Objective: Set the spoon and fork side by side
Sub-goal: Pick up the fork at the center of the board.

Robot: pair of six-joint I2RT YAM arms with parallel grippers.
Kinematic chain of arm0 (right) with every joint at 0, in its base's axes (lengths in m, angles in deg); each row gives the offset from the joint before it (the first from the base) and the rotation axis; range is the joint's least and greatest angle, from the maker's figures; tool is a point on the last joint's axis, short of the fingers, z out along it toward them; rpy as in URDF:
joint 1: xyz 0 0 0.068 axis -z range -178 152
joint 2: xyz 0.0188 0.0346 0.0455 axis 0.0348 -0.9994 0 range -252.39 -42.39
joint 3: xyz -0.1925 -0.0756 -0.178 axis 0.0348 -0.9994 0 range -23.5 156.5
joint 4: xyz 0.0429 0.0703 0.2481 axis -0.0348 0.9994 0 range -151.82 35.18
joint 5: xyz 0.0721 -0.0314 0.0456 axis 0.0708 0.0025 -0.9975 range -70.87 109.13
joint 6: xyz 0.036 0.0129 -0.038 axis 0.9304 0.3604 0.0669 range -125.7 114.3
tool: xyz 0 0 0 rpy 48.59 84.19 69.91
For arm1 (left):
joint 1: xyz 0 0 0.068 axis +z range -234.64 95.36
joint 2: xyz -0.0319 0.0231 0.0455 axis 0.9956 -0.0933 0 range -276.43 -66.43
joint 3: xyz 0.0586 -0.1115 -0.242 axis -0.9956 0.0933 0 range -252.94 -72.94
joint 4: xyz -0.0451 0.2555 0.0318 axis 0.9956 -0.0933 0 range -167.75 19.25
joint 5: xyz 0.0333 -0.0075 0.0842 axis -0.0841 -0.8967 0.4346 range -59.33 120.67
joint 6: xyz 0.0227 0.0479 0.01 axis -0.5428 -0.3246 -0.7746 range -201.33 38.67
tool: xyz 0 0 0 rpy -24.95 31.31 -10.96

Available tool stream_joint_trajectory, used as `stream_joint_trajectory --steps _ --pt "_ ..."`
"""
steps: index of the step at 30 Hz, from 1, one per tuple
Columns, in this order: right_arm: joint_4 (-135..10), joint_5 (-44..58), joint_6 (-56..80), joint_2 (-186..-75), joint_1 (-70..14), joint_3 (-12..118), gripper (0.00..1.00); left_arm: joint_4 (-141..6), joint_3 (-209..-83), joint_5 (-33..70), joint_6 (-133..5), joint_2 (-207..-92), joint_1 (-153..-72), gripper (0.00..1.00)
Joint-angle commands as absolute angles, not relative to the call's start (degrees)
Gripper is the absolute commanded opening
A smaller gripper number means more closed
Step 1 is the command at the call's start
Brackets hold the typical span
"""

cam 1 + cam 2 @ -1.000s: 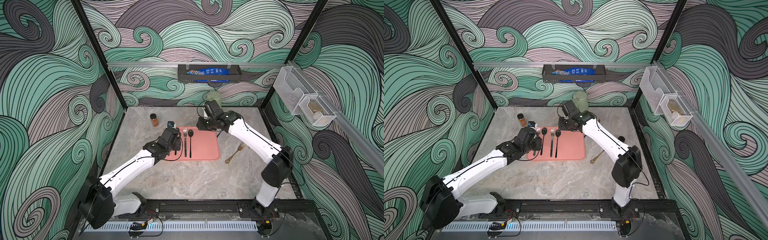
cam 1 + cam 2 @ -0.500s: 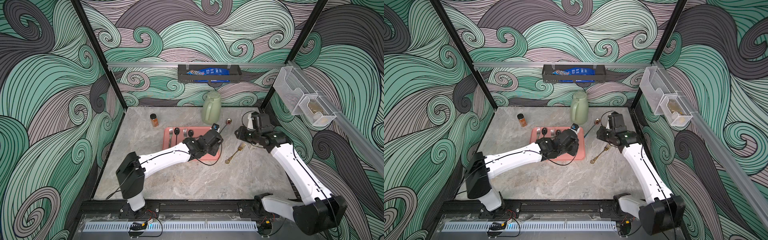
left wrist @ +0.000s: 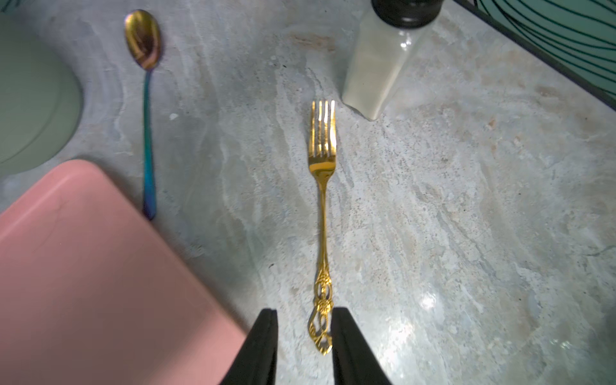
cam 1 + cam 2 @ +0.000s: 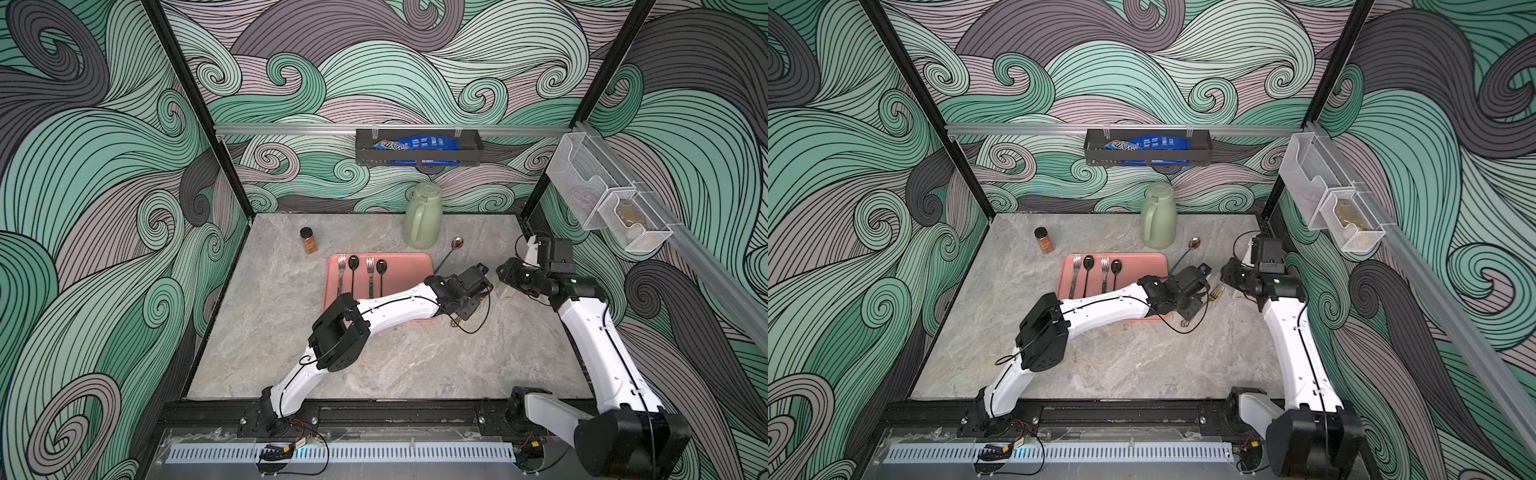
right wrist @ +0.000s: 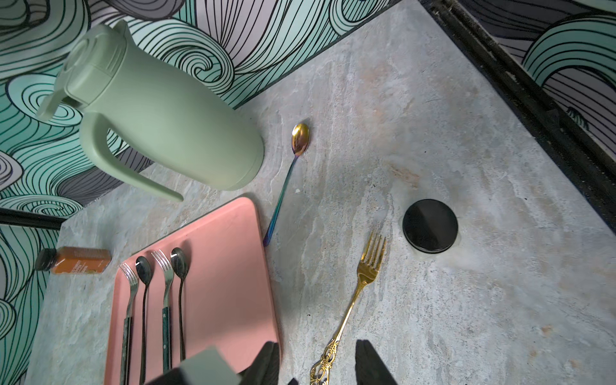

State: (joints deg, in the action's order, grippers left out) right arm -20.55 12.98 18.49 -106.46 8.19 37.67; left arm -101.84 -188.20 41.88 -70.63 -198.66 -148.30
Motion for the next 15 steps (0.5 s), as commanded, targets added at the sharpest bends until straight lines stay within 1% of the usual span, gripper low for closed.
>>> stream_joint_trajectory --steps 1,4,7,15 --pt "-21.6 12.4 16.8 -104.4 10.7 37.5 0.44 -108.0 -195.6 39.5 -73.9 -205.3 -149.6 0.31" --pt "-21.4 12.6 16.0 -103.3 13.7 37.4 0.44 -111.2 -202.0 38.9 -74.8 -210.2 -149.7 0.31" --pt "-21.5 11.4 15.6 -102.6 15.9 37.3 0.45 -112.7 -205.6 39.1 -75.6 -213.1 -149.7 0.31" --pt "-21.7 10.0 15.6 -102.3 16.1 37.4 0.46 -112.4 -209.6 40.6 -76.0 -216.9 -149.6 0.33"
